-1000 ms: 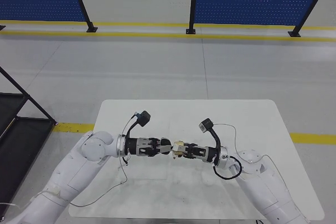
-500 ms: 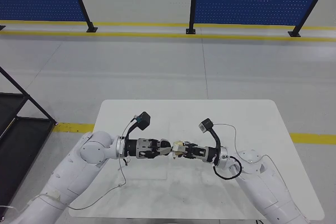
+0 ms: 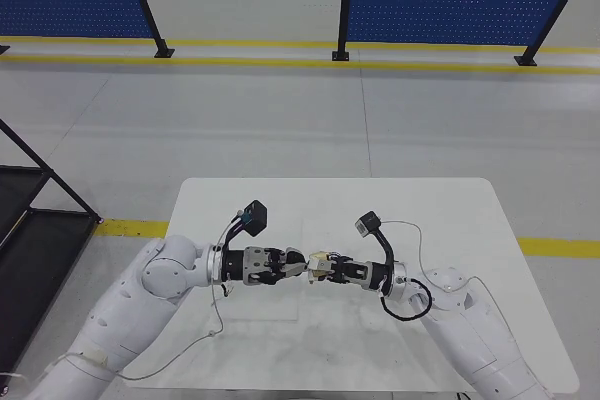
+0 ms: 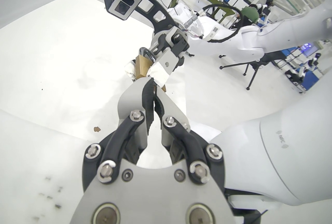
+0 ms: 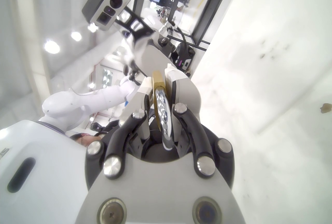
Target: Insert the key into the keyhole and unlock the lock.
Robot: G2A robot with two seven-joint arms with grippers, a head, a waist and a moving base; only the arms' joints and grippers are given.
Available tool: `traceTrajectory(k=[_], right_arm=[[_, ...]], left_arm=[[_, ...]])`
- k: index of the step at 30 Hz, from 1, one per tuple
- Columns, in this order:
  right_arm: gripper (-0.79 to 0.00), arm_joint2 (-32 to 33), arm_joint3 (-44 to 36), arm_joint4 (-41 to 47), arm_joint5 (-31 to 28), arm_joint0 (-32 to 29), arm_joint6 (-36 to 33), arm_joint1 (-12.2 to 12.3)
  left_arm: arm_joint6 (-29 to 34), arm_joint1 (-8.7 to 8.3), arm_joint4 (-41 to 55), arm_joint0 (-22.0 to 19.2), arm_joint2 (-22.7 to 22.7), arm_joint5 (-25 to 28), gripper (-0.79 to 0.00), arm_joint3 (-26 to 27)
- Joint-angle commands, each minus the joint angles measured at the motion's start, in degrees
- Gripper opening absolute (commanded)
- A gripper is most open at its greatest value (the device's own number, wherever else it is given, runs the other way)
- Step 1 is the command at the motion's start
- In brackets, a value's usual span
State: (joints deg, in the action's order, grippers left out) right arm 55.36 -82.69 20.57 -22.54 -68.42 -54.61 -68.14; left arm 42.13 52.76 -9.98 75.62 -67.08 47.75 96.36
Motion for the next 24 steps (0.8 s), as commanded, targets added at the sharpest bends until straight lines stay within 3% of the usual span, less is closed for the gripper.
traceTrajectory(k=[1, 24], right_arm=[[-0.785, 0.0, 0.0, 0.0, 0.0, 0.0, 0.0, 0.0], [-0.785, 0.0, 0.0, 0.0, 0.0, 0.0, 0.0, 0.0]], left_arm=[[-0.5, -0.02, -0.7, 0.3, 0.0, -0.1, -0.785, 0.3], [-7.3, -0.36, -12.2, 2.8, -1.9, 0.0, -0.785, 4.1]])
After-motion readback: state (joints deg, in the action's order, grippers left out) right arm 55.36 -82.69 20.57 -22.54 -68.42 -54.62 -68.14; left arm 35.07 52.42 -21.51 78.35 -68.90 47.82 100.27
